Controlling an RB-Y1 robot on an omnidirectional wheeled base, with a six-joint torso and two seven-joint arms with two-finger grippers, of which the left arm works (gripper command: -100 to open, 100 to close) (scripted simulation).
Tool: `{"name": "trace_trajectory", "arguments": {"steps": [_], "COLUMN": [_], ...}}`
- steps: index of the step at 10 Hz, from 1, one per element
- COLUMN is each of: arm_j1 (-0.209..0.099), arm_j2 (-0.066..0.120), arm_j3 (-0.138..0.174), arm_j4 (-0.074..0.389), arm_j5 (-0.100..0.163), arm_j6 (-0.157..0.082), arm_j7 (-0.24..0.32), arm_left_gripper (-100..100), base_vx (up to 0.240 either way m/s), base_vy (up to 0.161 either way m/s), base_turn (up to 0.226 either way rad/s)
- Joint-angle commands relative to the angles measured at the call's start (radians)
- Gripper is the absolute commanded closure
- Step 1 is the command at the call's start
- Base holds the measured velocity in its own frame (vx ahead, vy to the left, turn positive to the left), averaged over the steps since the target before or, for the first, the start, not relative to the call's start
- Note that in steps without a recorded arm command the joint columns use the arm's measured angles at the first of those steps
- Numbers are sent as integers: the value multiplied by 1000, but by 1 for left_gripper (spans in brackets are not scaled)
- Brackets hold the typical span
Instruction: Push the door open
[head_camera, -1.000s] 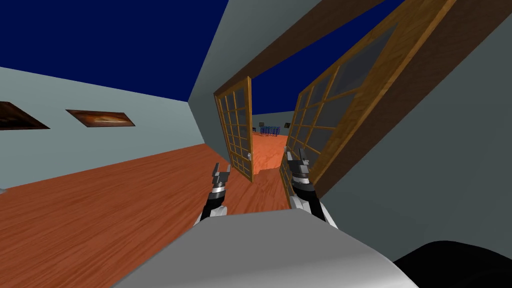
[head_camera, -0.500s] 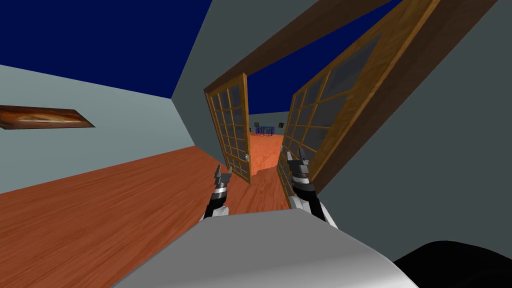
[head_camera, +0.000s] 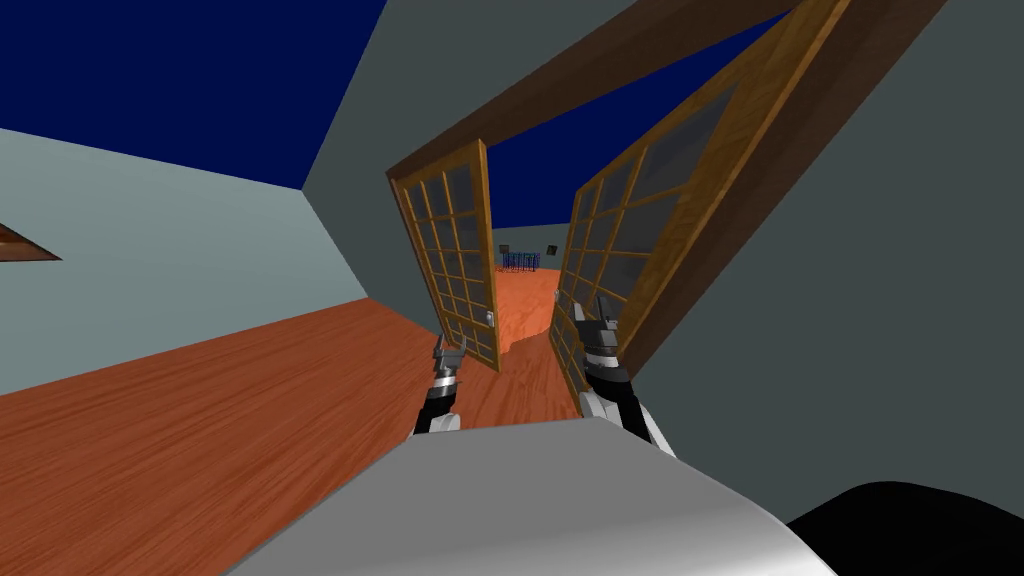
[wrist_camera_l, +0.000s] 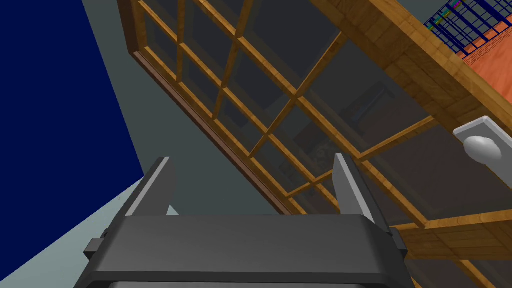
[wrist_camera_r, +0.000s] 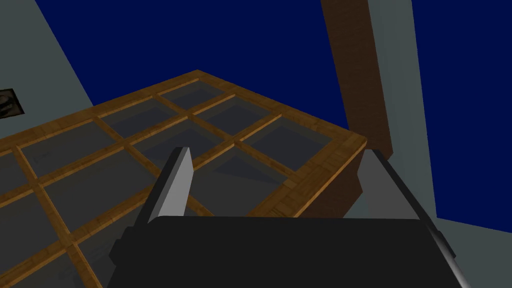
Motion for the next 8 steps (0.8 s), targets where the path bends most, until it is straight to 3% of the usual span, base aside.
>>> {"name": "trace_trajectory", "arguments": {"steps": [1, 8], "arm_j1": [-7, -56], "arm_j2": [0, -5], "arm_j3": [-7, -30], "arm_j4": [35, 194], "arm_j5": [18, 99], "arm_j6": [-11, -46], "arm_j7": [30, 150], "arm_left_gripper": [-100, -100], "base_vx": [61, 45], "base_vy": [81, 99], "base_turn": [-191, -185]}}
